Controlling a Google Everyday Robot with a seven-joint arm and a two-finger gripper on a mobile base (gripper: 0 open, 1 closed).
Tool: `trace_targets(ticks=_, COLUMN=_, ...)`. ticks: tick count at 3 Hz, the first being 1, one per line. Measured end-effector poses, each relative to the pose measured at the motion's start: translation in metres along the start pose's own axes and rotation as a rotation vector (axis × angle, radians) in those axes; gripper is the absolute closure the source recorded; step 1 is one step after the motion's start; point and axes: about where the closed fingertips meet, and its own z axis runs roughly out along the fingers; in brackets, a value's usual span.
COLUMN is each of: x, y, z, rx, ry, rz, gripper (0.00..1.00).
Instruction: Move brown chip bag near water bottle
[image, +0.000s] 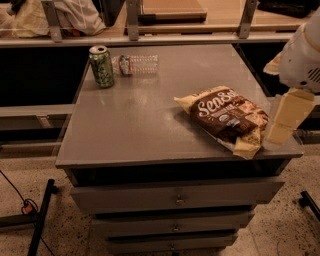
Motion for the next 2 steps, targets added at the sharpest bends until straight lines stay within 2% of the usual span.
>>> trace_targets(ticks=1, x=0.003, y=-0.017, z=0.044, rx=-0.037, ry=0.016, rz=0.036, gripper=0.0)
trace_targets(ticks=2, x=0.015, y=-0.025, z=0.083, rx=-0.067, ry=0.012, rz=0.105, gripper=0.0)
